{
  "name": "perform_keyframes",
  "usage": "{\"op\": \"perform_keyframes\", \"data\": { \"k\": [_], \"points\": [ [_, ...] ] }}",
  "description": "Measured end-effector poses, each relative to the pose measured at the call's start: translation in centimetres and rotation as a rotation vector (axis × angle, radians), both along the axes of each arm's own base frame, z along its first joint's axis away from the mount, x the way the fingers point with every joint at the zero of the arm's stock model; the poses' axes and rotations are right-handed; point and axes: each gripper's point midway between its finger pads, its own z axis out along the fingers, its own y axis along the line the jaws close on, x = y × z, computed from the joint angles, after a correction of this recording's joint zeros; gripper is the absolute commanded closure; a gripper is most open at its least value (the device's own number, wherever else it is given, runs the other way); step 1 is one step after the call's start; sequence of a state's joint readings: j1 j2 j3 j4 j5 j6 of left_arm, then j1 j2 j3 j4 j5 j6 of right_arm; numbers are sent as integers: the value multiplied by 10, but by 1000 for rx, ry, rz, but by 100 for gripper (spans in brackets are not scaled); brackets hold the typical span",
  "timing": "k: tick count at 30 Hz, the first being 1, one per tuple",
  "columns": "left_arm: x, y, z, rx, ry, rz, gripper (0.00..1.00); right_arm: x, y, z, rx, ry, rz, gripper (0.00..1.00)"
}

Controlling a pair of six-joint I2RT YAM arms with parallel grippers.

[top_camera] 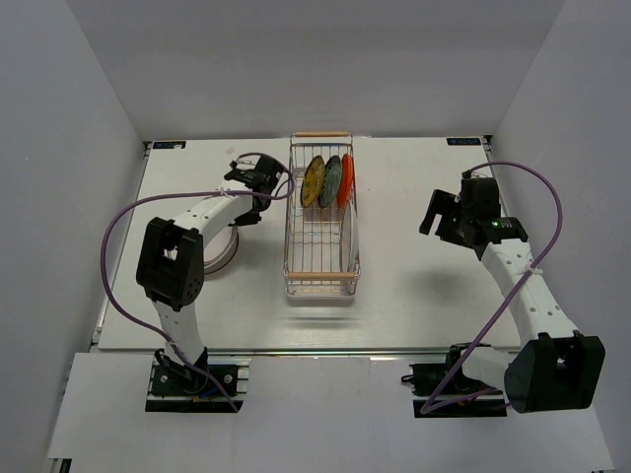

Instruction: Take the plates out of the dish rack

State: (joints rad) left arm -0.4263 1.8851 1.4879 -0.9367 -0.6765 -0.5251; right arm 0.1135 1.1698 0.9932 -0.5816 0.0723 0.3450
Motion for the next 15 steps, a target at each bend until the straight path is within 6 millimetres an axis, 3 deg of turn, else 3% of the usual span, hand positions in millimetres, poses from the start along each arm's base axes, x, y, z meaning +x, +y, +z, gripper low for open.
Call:
{"op": "perform_keyframes", "data": {
  "k": [6,11,15],
  "points": [
    [-1,0,-1,-7,-2,13,32,0,0,0,-3,0,0,11],
    [-4,0,6,-17,-12,22,19,0,-1,0,-6,1,0,11],
    [-5,0,28,-51,-61,22,12,-1,-1,-1,-7,4,1,11]
  ]
}}
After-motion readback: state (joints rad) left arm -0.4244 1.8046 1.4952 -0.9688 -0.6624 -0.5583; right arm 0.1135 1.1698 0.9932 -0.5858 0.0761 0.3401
